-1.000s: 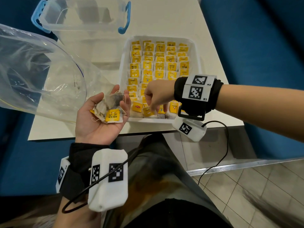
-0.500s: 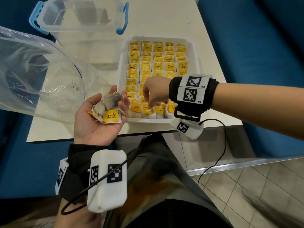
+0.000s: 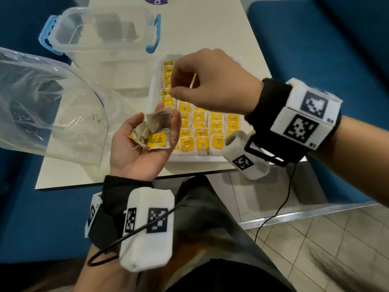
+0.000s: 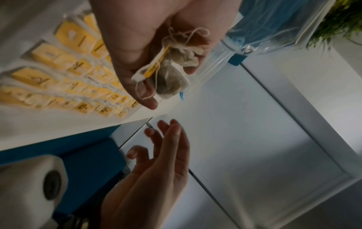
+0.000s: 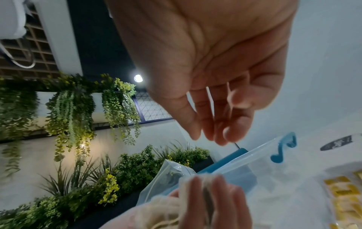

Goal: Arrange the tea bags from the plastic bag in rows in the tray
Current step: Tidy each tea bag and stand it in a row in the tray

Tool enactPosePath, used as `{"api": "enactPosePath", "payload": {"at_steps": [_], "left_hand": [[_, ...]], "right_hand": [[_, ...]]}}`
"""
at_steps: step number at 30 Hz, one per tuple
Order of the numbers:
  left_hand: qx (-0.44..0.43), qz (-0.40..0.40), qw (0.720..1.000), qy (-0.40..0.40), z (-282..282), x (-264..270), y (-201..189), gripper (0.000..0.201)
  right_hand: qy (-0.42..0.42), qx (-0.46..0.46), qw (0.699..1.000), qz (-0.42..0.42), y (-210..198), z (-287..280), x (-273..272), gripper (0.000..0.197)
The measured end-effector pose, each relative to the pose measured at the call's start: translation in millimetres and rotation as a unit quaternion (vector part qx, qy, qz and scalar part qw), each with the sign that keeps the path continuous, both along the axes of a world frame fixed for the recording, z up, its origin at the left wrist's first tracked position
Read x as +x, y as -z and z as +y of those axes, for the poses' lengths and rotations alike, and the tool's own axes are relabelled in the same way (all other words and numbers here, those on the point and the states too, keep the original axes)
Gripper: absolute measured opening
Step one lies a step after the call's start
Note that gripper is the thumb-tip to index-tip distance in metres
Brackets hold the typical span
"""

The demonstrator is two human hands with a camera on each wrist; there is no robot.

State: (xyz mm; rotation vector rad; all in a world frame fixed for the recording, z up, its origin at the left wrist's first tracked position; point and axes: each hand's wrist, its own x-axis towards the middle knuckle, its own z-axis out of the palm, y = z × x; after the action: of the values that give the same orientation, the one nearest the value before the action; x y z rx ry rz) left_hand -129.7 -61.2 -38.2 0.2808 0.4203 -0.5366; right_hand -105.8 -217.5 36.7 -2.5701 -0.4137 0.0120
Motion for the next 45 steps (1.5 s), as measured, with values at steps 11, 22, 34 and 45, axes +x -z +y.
{"api": "enactPosePath", "payload": {"at_steps": [11, 22, 34, 45], "left_hand": [[0.079, -0.017, 0.995, 0.054, -26.8, -0.5, -2.6, 0.025], [-0.013, 0.055, 0.998, 0.014, -32.1, -5.2, -4.4, 0.045], [-0.023, 0.01, 1.0, 0.019, -37.3, -4.2, -7.0, 0.047], [-0.022, 0.033, 0.999, 0.031, -33.4, 3.3, 3.0, 0.05]], "right_hand": [[-0.1, -0.062, 0.993, 0.023, 19.5, 8.9, -24.2, 0.035], [-0.112, -0.124, 0.986, 0.029, 22.6, 0.8, -30.6, 0.02], [-0.096, -0.045, 0.994, 0.023, 24.8, -21.5, -21.2, 0.02], [-0.03, 0.062, 0.997, -0.015, 20.8, -30.0, -20.5, 0.017]]}}
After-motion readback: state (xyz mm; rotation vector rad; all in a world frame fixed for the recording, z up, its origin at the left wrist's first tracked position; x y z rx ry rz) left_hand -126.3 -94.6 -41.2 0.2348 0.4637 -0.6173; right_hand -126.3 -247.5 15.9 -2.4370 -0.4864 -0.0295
